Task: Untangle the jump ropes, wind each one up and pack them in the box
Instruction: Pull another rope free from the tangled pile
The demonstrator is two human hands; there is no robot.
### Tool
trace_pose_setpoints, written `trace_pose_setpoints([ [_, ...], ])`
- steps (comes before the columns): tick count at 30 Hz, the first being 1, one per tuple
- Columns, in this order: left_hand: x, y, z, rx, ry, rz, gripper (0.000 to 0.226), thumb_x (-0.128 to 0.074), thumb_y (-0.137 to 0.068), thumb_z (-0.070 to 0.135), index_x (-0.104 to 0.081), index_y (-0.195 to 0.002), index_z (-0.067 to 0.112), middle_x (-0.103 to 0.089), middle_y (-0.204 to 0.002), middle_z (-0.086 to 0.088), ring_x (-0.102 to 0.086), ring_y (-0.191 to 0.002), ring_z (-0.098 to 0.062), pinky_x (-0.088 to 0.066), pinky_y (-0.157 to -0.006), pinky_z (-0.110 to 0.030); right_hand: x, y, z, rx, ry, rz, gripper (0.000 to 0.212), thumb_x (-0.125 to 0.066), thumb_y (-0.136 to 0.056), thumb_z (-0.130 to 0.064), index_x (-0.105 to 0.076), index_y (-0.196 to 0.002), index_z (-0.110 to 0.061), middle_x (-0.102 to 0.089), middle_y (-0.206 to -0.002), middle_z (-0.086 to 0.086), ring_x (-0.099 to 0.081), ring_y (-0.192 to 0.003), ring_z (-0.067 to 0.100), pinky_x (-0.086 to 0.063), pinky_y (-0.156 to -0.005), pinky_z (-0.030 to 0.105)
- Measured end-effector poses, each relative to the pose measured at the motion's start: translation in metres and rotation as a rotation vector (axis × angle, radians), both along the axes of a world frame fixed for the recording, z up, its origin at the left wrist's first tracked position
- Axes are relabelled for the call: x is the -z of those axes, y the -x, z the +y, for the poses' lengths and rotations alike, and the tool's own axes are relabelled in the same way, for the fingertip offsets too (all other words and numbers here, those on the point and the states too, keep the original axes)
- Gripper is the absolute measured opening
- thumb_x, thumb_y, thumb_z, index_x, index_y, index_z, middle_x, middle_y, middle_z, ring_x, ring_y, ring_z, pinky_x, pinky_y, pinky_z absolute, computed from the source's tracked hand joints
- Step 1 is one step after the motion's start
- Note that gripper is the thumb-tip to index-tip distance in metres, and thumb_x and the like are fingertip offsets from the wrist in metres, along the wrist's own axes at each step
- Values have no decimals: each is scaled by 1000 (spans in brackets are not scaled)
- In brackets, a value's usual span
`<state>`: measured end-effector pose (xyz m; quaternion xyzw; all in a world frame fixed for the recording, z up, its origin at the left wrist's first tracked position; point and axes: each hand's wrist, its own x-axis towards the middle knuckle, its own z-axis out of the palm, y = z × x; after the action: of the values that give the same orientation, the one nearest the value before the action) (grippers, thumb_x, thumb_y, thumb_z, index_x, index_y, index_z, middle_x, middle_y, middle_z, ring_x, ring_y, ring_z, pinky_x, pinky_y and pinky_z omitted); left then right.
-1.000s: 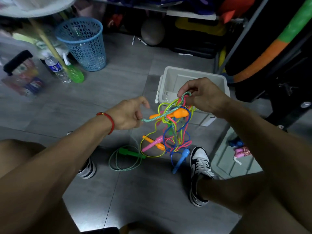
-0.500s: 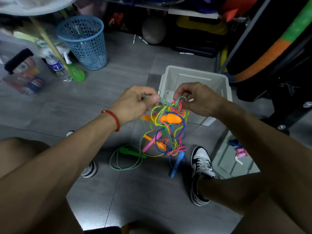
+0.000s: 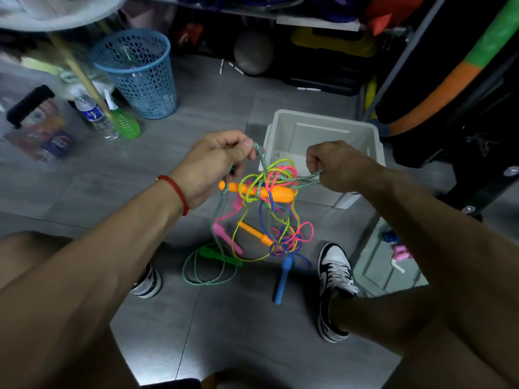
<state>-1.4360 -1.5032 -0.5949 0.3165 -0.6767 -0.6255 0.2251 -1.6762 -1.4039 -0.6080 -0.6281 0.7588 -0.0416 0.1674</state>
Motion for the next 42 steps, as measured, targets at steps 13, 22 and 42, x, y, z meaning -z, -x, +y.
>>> trace_pose_setpoints([
  [13, -25, 3, 11, -8, -246, 153, 30, -41, -105, 12, -53, -79, 2, -72, -95, -24, -69, -82, -34, -60, -85, -45, 10, -42, -10, -170, 73, -297, 18, -71, -90, -40, -70, -87, -22, -64, -78, -8, -61, -76, 7, -46, -72, 23],
  [22, -18, -2, -15, -253, -143, 204, 30, -53, -99, 16, -40, -72, 18, -35, -51, 0, -37, -48, -18, -52, -58, -35, -1, -18, -17, -37, 118, -444, 11, -77, -86, -24, -75, -95, -31, -74, -88, -13, -70, -86, 6, -55, -83, 29],
  [42, 35, 11, -1, -42, 869, -384, 9, -64, -93, 20, -60, -86, 16, -59, -72, -5, -60, -74, -35, -47, -64, -40, -15, -39, -15, 218, 91, -292, 17, -69, -92, -29, -75, -96, -13, -68, -93, 4, -62, -83, 16, -42, -67, 25],
])
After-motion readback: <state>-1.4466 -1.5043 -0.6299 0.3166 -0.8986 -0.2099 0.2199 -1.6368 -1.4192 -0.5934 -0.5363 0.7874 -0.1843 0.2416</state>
